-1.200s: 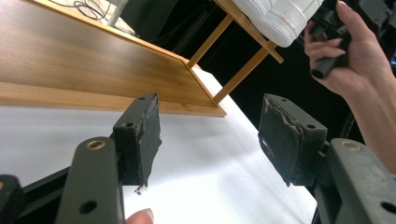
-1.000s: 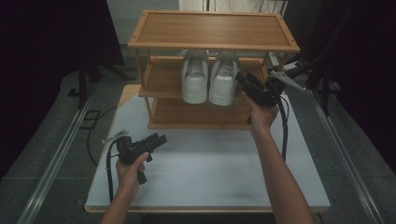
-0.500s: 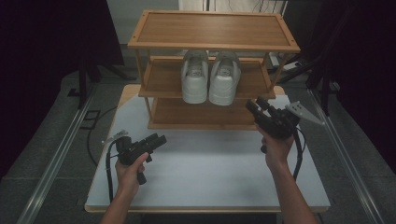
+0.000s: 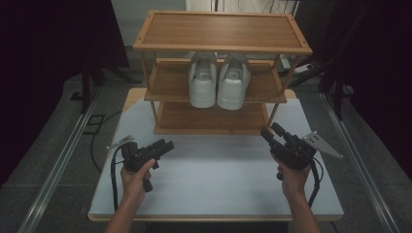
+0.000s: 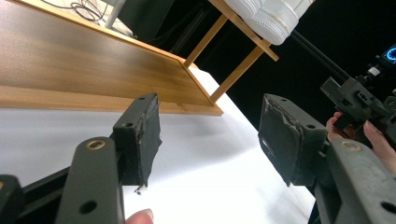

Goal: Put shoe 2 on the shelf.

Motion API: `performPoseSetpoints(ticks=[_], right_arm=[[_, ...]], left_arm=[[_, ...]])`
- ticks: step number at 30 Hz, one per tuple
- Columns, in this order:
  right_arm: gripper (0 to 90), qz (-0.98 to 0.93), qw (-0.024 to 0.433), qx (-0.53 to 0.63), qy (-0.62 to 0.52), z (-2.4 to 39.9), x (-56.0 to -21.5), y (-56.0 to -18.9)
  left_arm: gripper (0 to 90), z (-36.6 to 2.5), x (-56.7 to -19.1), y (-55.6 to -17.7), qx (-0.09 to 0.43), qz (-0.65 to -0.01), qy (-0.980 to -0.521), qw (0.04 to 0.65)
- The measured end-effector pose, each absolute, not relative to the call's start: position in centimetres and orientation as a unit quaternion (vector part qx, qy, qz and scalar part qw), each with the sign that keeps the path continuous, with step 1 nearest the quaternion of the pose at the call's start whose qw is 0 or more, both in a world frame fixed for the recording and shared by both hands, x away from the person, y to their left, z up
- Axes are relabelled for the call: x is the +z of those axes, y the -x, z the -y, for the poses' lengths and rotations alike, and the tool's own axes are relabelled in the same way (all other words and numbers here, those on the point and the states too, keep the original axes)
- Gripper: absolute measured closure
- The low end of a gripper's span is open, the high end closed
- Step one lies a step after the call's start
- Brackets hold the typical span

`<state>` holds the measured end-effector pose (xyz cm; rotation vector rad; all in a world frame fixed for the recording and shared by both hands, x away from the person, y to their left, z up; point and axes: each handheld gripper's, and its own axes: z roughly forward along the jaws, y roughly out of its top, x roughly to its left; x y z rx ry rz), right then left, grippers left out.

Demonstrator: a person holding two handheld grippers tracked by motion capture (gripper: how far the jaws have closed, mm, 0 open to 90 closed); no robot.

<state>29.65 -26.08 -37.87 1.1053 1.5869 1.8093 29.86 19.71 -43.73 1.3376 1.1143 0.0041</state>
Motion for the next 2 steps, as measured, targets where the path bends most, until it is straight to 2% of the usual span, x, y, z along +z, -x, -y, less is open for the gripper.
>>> performPoseSetpoints(ticks=[2], right_arm=[[45.3, -0.585, 0.249, 0.660, -0.400, 26.05, -37.88, -29.44]], left_arm=[[38.1, -19.79, -43.72, -29.89, 0.001, -0.490, -0.587, 0.645]])
